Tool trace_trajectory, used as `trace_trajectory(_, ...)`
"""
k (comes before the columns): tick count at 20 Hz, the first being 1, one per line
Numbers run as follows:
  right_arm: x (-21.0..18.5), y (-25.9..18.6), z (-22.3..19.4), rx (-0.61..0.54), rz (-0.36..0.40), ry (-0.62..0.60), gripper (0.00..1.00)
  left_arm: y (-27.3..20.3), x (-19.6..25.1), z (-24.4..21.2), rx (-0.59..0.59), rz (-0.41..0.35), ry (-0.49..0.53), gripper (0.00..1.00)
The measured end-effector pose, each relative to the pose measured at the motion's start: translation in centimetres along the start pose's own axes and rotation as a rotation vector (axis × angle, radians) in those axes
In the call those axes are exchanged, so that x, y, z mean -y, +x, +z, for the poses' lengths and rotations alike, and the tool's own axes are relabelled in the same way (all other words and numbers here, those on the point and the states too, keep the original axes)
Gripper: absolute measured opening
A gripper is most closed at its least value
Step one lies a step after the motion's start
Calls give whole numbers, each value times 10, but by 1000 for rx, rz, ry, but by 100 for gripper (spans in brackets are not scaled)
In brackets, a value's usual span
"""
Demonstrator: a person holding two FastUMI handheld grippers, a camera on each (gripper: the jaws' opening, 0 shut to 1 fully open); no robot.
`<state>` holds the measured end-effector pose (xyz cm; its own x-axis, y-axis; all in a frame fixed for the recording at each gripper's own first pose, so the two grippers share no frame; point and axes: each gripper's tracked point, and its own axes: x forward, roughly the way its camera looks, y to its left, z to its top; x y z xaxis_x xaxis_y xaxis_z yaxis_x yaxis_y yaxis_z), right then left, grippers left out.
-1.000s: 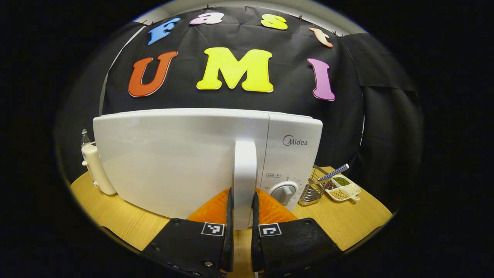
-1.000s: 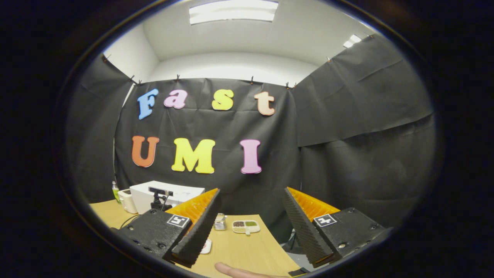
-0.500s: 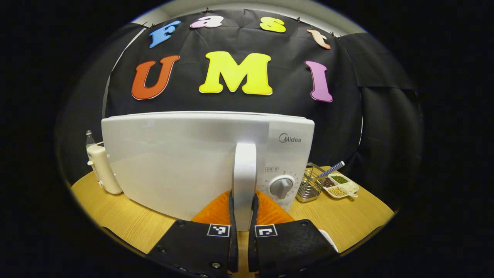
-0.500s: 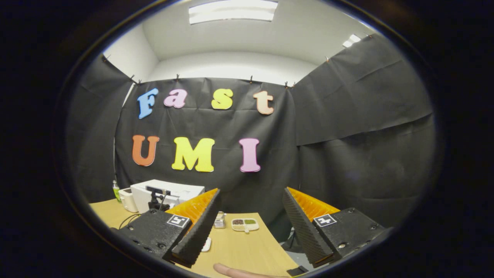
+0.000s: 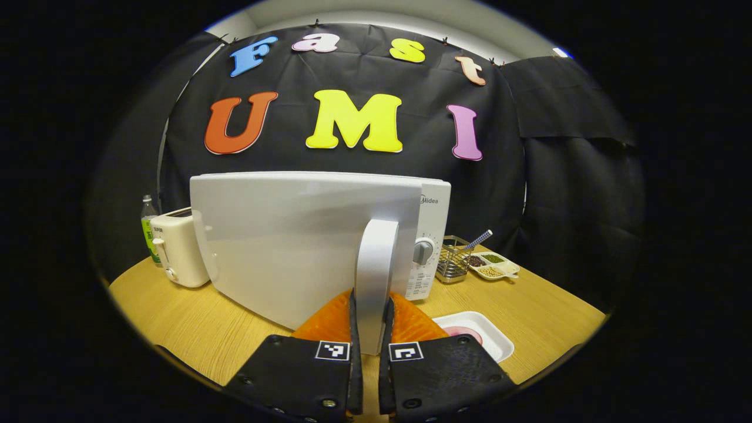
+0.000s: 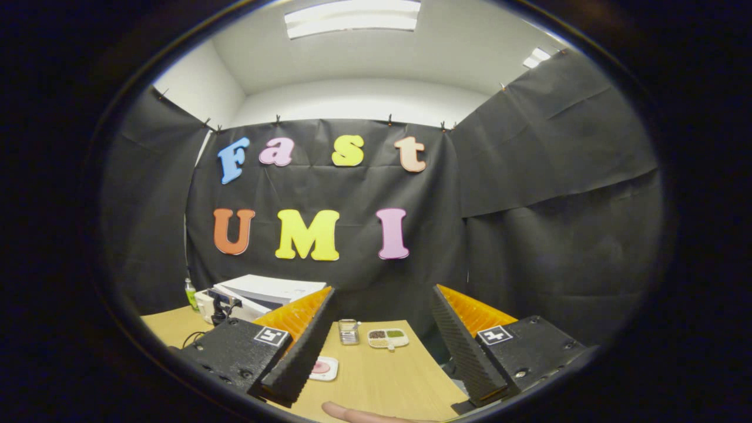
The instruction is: Open the microwave oven with the left hand, put the food in, and close the microwave oven.
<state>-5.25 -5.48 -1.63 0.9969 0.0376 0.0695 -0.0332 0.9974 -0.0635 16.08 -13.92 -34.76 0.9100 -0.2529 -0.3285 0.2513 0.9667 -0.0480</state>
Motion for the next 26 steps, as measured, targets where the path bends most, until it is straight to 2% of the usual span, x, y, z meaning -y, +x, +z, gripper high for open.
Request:
trace_trajectory(4, -16, -12, 5, 17, 10, -3, 94, -37, -20, -6, 15, 9, 28, 11)
trace_trajectory(5, -23, -16, 2, 13, 21, -5, 100, -45, -26, -7, 24, 12, 37, 11)
trace_trajectory(6, -32, -18, 1, 9, 37, -10, 94, -52, -33, -9, 30, 16, 39, 11)
trace_trajectory(7, -39, -19, -1, 4, 52, -16, 100, -62, -40, -11, 33, 17, 37, 11)
trace_trajectory(8, -45, -20, -3, -2, 62, -22, 94, -70, -46, -13, 34, 14, 33, 11)
trace_trajectory(9, -50, -21, -4, -7, 71, -24, 100, -80, -53, -15, 29, 12, 28, 11)
trace_trajectory(10, -56, -22, -5, -11, 79, -25, 94, -90, -63, -16, 31, 16, 27, 11)
trace_trajectory(15, -82, -21, -11, -26, 119, -22, 94, -137, -122, -24, 33, 113, 24, 13)
trace_trajectory(17, -92, -22, -13, -35, 140, -17, 94, -155, -143, -31, 18, 130, 13, 18)
trace_trajectory(18, -98, -22, -15, -41, 149, -17, 100, -164, -150, -36, 3, 127, 6, 18)
trace_trajectory(19, -102, -22, -17, -47, 159, -18, 100, -176, -166, -39, -5, 160, 14, 14)
trace_trajectory(20, -106, -22, -18, -50, 168, -24, 94, -186, -186, -40, -3, 202, 27, 34)
trace_trajectory(21, -109, -21, -19, -52, 172, -32, 94, -196, -200, -41, -5, 227, 33, 53)
trace_trajectory(22, -111, -21, -19, -53, 174, -40, 94, -207, -210, -40, 2, 240, 29, 83)
trace_trajectory(23, -113, -21, -21, -56, 176, -47, 94, -218, -225, -36, 18, 278, 22, 86)
trace_trajectory(24, -116, -20, -22, -60, 178, -50, 100, -225, -234, -35, 23, 295, 14, 90)
trace_trajectory(25, -119, -20, -23, -66, 182, -51, 100, -230, -241, -36, 19, 298, -5, 92)
trace_trajectory(26, -122, -20, -25, -71, 187, -51, 94, -235, -240, -36, 17, 292, -29, 90)
